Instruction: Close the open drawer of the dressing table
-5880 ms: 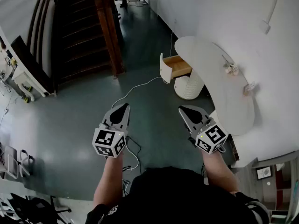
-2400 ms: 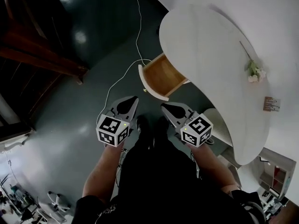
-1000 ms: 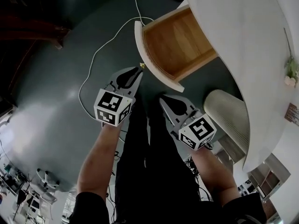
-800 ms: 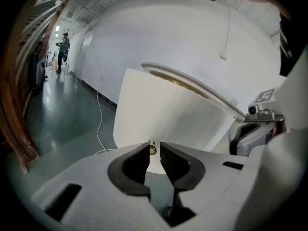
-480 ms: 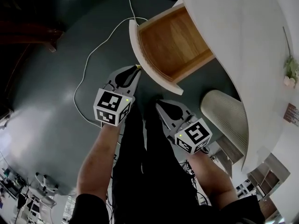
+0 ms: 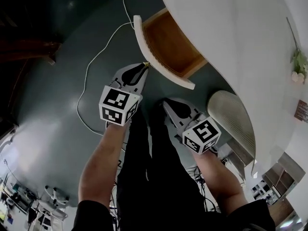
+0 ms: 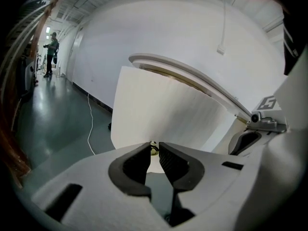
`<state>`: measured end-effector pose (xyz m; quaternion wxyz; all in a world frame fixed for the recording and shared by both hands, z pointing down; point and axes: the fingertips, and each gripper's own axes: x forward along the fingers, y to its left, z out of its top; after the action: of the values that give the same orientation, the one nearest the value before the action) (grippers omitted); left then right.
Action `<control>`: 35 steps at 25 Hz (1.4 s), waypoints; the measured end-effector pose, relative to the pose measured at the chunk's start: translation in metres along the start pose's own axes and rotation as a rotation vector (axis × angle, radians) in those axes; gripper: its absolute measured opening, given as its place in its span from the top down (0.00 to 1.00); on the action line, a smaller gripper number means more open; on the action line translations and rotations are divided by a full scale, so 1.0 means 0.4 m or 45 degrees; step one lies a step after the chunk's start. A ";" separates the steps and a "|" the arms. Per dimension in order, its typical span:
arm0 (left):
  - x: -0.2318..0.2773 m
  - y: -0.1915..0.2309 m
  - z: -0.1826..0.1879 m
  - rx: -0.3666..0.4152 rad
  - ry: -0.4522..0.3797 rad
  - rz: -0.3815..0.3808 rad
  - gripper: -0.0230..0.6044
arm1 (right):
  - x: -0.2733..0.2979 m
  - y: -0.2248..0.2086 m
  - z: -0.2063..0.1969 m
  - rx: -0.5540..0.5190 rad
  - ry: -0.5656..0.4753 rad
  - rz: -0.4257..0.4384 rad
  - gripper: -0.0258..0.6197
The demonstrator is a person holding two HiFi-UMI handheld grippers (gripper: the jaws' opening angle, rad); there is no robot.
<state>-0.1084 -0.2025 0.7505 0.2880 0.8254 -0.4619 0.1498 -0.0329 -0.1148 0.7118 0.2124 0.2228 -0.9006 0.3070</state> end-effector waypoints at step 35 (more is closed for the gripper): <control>0.337 -0.091 0.204 0.165 -0.062 -0.199 0.88 | -0.106 -0.178 -0.055 -0.018 -0.066 -0.212 0.95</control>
<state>-0.0078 -0.3290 0.7430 0.2335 0.8792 -0.3923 0.1364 0.0448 -0.1397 0.7381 0.2153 0.3031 -0.8863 0.2761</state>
